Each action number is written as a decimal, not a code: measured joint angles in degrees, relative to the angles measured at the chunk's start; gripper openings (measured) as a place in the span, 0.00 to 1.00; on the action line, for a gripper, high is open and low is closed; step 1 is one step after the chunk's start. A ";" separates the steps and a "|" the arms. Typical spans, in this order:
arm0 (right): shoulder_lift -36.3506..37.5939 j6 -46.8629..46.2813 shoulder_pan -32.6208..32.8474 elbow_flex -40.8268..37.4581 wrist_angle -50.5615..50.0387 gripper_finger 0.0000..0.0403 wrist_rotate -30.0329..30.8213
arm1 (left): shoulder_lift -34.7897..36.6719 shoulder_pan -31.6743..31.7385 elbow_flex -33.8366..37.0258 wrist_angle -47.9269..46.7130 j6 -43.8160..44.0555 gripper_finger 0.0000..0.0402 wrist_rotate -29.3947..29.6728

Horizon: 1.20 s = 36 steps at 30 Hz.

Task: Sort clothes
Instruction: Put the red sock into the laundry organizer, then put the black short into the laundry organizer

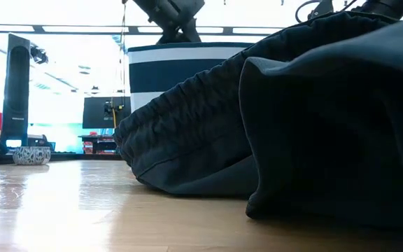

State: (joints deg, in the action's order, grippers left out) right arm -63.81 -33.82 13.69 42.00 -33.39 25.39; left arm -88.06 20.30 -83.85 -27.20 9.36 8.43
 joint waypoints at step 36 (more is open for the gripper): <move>-8.26 2.58 0.02 0.00 18.28 0.54 -7.49 | 34.93 -38.62 38.86 -3.95 10.15 0.30 17.68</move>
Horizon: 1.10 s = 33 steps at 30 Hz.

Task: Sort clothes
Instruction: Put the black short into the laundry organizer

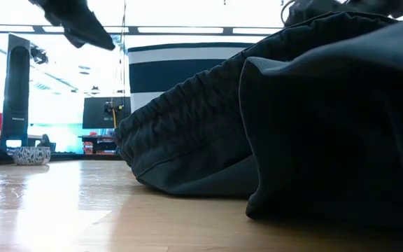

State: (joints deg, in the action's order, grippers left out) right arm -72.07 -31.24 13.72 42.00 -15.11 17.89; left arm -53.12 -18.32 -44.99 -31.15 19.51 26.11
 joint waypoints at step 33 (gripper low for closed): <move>-21.58 -10.61 4.28 11.04 -15.65 0.25 -15.02 | -0.04 -0.07 25.44 43.41 -4.35 0.30 -7.38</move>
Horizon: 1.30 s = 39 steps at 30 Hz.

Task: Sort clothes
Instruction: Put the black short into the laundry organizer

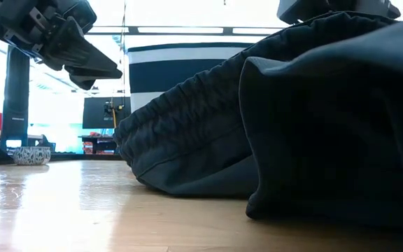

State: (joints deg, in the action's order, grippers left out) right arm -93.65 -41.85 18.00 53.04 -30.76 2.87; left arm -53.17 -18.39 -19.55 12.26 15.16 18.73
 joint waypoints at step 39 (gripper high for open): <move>8.36 48.80 -11.02 60.76 -1.80 0.00 28.79 | 0.00 0.00 -0.07 0.32 -0.14 0.30 2.21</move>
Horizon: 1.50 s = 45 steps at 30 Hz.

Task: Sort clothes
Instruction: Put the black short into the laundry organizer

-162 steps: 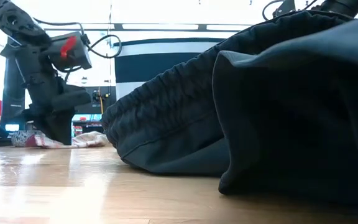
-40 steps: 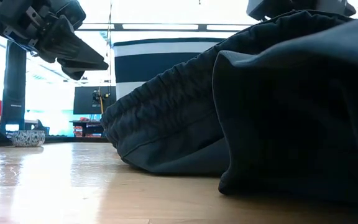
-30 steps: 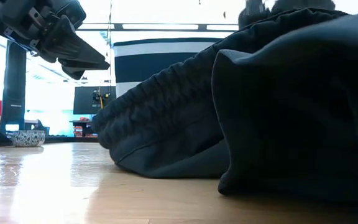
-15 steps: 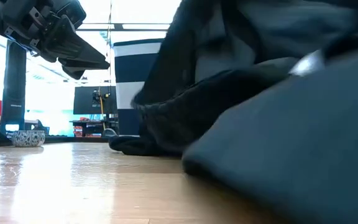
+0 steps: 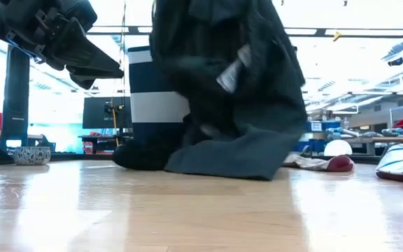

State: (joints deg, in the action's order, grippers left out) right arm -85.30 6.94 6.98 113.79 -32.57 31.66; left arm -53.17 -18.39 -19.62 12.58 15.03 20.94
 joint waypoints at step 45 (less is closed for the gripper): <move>-15.63 -19.45 -36.83 21.30 1.73 0.00 -40.34 | -0.02 0.02 -0.02 -0.15 -1.51 0.30 2.96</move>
State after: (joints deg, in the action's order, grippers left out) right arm -100.93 -12.50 -29.85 135.09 -30.84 -8.68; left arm -53.19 -18.37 -19.64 12.43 13.52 23.90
